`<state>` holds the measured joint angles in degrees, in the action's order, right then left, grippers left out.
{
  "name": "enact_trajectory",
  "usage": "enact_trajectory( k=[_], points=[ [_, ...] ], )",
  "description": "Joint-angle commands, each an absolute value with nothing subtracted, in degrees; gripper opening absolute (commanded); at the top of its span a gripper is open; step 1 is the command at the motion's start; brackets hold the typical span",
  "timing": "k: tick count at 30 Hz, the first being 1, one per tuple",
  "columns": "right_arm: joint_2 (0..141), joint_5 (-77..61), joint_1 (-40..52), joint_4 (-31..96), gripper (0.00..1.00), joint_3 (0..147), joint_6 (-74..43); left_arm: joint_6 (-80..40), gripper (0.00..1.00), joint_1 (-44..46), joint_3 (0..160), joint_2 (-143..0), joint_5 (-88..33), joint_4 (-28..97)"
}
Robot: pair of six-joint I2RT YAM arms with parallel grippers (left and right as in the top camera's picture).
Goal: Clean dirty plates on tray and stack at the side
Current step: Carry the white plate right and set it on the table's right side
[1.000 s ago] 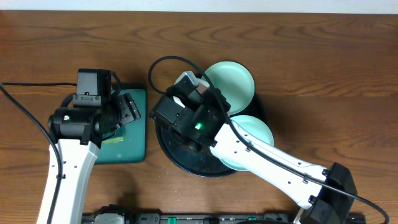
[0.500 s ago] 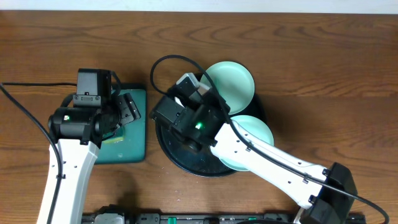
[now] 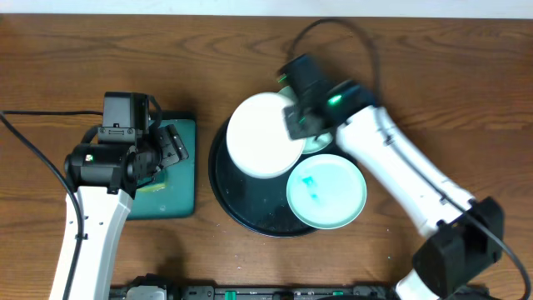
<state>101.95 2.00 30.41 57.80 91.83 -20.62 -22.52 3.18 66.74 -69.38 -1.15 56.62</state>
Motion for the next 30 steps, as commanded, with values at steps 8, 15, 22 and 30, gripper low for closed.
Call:
enact_trajectory(
  k=[8, 15, 22, 30],
  points=[
    [101.7, -15.9, 1.9, 56.8, 0.01, 92.9, -25.3, -23.0, 0.8, 3.3, 66.9, -69.4, -0.9, 56.8],
    [103.0, -14.5, -14.5, 57.6, 0.01, 92.8, -25.6, -23.0, 0.8, 3.3, 66.9, -69.4, -0.9, 56.8],
    [108.4, -11.1, -24.4, 58.9, 0.01, 92.8, -25.0, -23.0, 0.8, 3.3, 66.9, -69.4, -0.9, 56.8],
    [116.0, -5.8, -29.4, 56.7, 0.01, 92.8, -24.0, -23.0, 0.8, 3.3, 66.9, -69.4, -0.9, 56.9]
  ],
)
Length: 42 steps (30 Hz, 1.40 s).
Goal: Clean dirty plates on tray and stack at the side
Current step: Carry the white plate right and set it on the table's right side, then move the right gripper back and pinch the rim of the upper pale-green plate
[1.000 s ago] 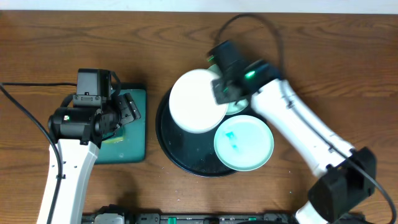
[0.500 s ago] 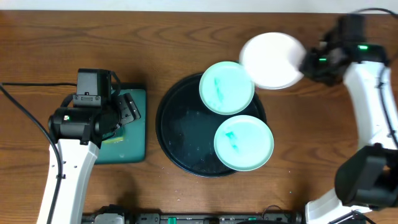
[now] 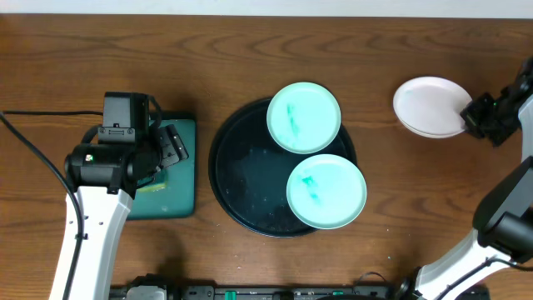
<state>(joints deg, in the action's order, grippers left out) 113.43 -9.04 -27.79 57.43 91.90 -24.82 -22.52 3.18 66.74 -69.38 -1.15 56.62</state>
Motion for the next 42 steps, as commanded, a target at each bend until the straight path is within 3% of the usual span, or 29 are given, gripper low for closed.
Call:
enact_trajectory(
  k=[1, 4, 5, 6, 7, 11, 19, 25, 28, 29, 31, 32, 42],
  points=[
    [116.9, -5.8, -29.8, 56.5, 0.01, 92.8, -23.1, -23.0, 0.8, 3.3, 66.9, -69.4, -0.9, 57.0],
    [118.6, -5.9, -30.7, 56.3, 0.02, 92.8, -22.7, -23.0, 0.8, 3.3, 66.9, -69.4, -0.9, 57.2],
    [118.8, -5.8, -30.8, 56.3, 0.06, 92.8, -22.7, -23.0, 0.8, 3.3, 66.9, -69.4, -0.9, 57.2],
    [118.8, -5.8, -30.9, 56.3, 0.25, 92.8, -22.7, -23.0, 0.8, 3.3, 66.9, -69.4, -0.9, 57.2],
    [118.8, -5.8, -30.9, 56.3, 0.39, 92.8, -22.7, -23.0, 0.8, 3.3, 66.9, -69.4, -0.9, 57.2],
    [118.4, -6.2, -30.8, 57.2, 0.58, 92.8, -22.7, -23.0, 0.8, 3.3, 66.9, -69.4, -0.9, 57.2],
    [109.0, -16.3, -27.6, 56.5, 0.63, 93.1, -16.1, -23.0, 0.8, 3.3, 66.9, -69.4, -0.9, 57.2],
    [97.4, -18.9, -19.3, 56.5, 0.79, 93.1, -9.7, -23.0, 0.8, 3.3, 66.9, -69.4, -0.9, 57.2],
    [95.3, -18.9, -15.4, 57.3, 0.77, 93.1, -9.7, -23.0, 0.8, 3.3, 66.9, -69.4, -0.9, 57.3],
    [95.0, -19.0, -14.1, 57.4, 0.79, 93.1, -9.7, -23.0, 0.8, 3.3, 66.9, -69.4, -0.9, 57.4],
    [94.9, -20.6, -11.7, 57.7, 0.98, 93.1, -9.7, -23.0, 0.8, 3.3, 66.9, -69.4, -0.9, 57.6],
    [95.0, -21.6, -10.7, 57.7, 0.99, 93.0, -9.7, -23.0, 0.8, 3.3, 66.9, -69.4, -0.9, 57.8],
    [101.0, -22.4, -0.2, 62.5, 0.99, 90.1, -9.5, -23.0, 0.8, 3.3, 66.9, -69.4, -0.9, 58.2]
  ],
)
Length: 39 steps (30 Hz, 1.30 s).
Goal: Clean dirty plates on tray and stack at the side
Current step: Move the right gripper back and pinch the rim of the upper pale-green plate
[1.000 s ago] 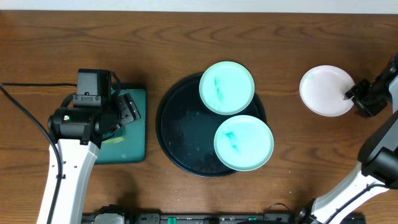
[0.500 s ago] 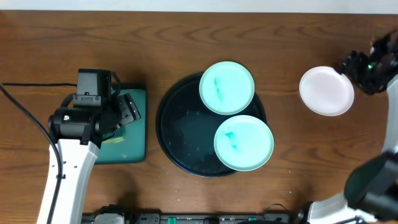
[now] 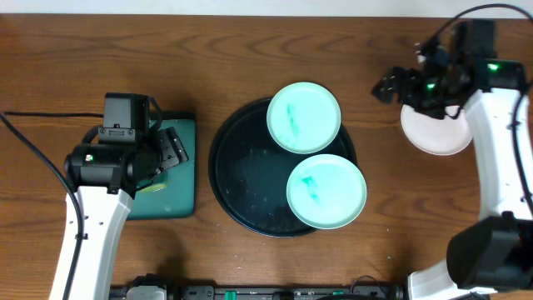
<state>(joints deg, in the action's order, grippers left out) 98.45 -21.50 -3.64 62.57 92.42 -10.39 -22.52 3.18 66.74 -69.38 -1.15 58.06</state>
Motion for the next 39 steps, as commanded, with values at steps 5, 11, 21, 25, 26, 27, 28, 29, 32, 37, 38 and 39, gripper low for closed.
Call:
enact_trajectory(
  k=[5, 11, 21, 25, 26, 27, 28, 29, 32, 37, 38, 39],
  points=[
    [105.2, -22.3, 5.2, 53.6, 0.99, 85.0, -5.3, -23.0, 0.8, 3.3, 66.9, -69.4, -0.9, 58.2],
    [110.0, -21.8, 8.6, 41.8, 0.89, 81.2, -5.7, -23.0, 0.8, 3.3, 66.9, -69.4, -0.9, 58.3],
    [111.7, -19.0, 9.1, 33.4, 0.92, 80.2, -9.3, -23.0, 0.8, 3.3, 66.9, -69.4, -0.9, 58.2],
    [113.8, -18.9, 9.8, 31.5, 0.9, 79.6, -9.4, -23.0, 0.8, 3.3, 66.9, -69.5, -0.9, 58.3],
    [114.3, -18.9, 9.9, 31.4, 0.9, 79.6, -9.4, -23.0, 0.8, 3.3, 66.9, -69.5, -0.9, 58.3],
    [115.0, -18.9, 10.0, 31.2, 0.88, 79.6, -9.5, -23.0, 0.8, 3.3, 66.9, -69.5, -0.9, 58.3],
    [115.5, -18.9, 10.0, 31.1, 0.88, 79.6, -9.9, -23.0, 0.8, 3.3, 66.9, -69.5, -0.9, 58.3],
    [115.9, -18.9, 10.0, 31.0, 0.88, 79.6, -10.3, -23.0, 0.8, 3.3, 66.9, -69.5, -0.9, 58.3],
    [117.3, -18.9, 10.0, 30.6, 0.87, 79.6, -11.0, -23.0, 0.8, 3.3, 66.9, -69.5, -0.9, 58.3],
    [119.2, -18.9, 10.2, 29.5, 0.7, 79.6, -14.4, -23.0, 0.8, 3.3, 66.9, -69.5, -0.9, 59.1],
    [119.3, -18.9, 10.2, 29.4, 0.66, 79.6, -14.8, -23.0, 0.8, 3.3, 66.9, -69.5, -0.9, 59.4],
    [119.4, -18.9, 10.2, 29.2, 0.63, 79.6, -14.8, -23.0, 0.8, 3.3, 66.9, -69.5, -0.9, 59.5]
  ],
)
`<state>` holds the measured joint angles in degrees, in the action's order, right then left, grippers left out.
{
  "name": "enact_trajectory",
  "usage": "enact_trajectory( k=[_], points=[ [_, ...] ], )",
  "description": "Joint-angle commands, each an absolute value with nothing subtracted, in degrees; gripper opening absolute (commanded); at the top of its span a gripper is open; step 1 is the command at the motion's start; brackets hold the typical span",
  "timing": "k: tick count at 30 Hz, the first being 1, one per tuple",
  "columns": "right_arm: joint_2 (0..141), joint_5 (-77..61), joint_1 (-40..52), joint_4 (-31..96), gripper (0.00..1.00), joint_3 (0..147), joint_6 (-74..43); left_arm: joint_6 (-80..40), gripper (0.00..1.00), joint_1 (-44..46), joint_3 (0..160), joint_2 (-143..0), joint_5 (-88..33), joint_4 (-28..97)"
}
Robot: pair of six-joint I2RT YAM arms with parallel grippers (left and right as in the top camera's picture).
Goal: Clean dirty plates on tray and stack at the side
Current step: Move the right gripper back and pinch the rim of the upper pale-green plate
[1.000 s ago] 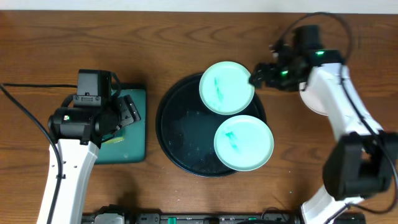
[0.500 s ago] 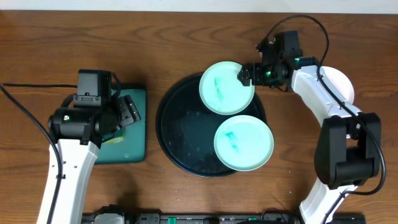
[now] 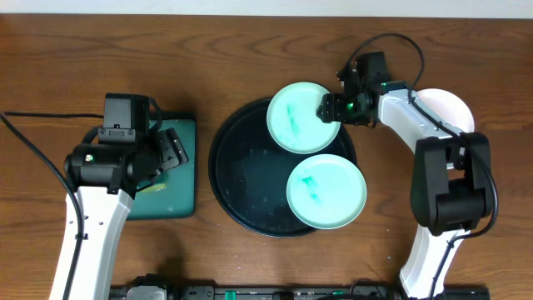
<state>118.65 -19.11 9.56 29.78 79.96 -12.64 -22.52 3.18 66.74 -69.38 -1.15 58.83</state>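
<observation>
A round black tray (image 3: 241, 179) holds two mint-green plates smeared with green. The upper plate (image 3: 296, 117) lies at the tray's far edge and the lower plate (image 3: 326, 192) at its right. A clean white plate (image 3: 450, 104) rests on the table at the far right, partly under my right arm. My right gripper (image 3: 327, 107) is at the right rim of the upper mint plate and looks open. My left gripper (image 3: 172, 147) is open above the dark green mat (image 3: 179, 196).
A lighter green pad (image 3: 151, 187) lies on the mat below my left gripper. Black cables run over the table at the far left and behind the right arm. Bare wood surrounds the tray.
My right gripper was over the white plate at the far right. It is now further left, at the rim of the upper mint plate. The white plate stays on the table. The left arm is unchanged.
My right gripper first held the white plate over the tray, covering the upper mint plate. Then it held the plate out at the table's right side. Then it stood open over the set-down plate, and now it is back at the tray. The left arm stayed still.
</observation>
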Motion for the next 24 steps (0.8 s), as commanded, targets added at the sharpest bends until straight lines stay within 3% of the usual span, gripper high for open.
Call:
enact_trajectory(
  k=[1, 3, 5, 11, 15, 24],
  points=[
    [119.4, -19.0, 10.2, 28.9, 0.6, 79.6, -14.8, -23.0, 0.8, 3.3, 66.9, -69.5, -0.9, 59.8],
    [119.4, -18.9, 10.3, 28.5, 0.54, 79.6, -15.5, -23.0, 0.8, 3.3, 66.9, -69.5, -0.9, 60.0],
    [119.4, -18.9, 10.3, 28.3, 0.39, 79.6, -16.6, -23.0, 0.8, 3.3, 66.9, -69.5, -0.9, 60.0],
    [119.4, -18.9, 10.3, 28.1, 0.09, 79.6, -18.3, -23.0, 0.8, 3.3, 66.9, -69.5, -0.9, 60.0],
    [119.4, -18.9, 10.3, 29.2, 0.01, 79.6, -18.5, -23.0, 0.8, 3.3, 66.9, -69.5, -0.9, 59.9],
    [119.3, -21.6, 10.5, 32.5, 0.01, 79.6, -18.3, -23.0, 0.8, 3.3, 66.9, -69.5, -0.9, 59.9]
  ],
)
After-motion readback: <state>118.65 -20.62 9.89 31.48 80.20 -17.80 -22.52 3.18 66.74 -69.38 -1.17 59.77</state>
